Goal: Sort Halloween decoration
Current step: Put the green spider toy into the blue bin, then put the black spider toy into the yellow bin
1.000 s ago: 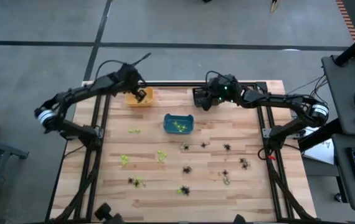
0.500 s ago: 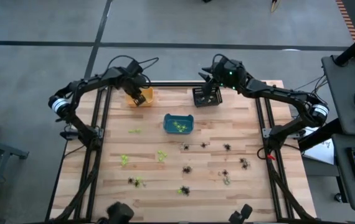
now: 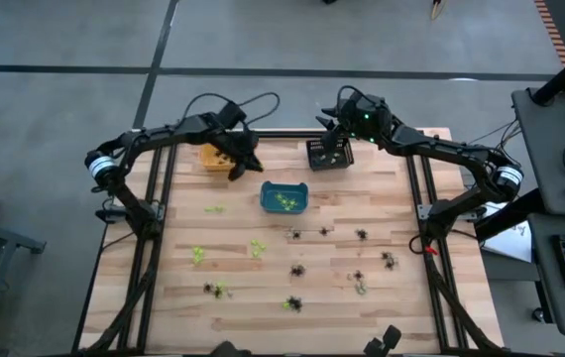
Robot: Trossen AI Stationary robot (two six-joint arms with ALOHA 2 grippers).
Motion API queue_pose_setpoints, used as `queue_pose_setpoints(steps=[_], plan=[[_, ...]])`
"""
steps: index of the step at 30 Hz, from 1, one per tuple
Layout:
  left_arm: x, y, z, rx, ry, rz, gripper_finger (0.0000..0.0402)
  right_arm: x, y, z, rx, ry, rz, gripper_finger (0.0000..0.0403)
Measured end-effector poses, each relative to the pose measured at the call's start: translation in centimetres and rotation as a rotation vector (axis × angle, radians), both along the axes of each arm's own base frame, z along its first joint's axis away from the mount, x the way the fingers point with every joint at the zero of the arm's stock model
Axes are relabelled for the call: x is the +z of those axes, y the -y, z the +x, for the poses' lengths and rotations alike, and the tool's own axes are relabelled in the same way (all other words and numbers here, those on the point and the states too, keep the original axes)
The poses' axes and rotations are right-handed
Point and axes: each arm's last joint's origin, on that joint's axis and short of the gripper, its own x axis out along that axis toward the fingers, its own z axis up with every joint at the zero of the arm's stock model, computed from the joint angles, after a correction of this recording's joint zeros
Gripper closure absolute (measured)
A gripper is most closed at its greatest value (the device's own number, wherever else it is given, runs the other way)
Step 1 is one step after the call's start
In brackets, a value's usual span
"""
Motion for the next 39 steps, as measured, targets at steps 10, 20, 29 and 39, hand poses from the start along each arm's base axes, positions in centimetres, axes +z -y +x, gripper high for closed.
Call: queue_pose_setpoints(steps=[10, 20, 29, 39], plan=[[-0.8, 1.2, 1.7, 0.008, -0.016, -0.056, 0.0388, -0.4, -0.2, -0.1, 0.001, -0.017, 0.061, 0.028], [-1.2, 1.1, 1.9, 0.036, -0.046, -0.024, 0.0322, -0.4, -0.4, 0.0, 0.029, 0.026, 0.127, 0.028], [-0.8, 1.2, 1.7, 0.051, -0.043, -0.028, 0.0316, -0.3, -0.7, 0.1, 0.065, 0.047, 0.164, 0.028], [3.1, 2.6, 0.8, 0.088, 0.03, 0.079, 0.0324, 1.1, -3.9, 1.9, 0.239, -0.048, 0.259, 0.028]])
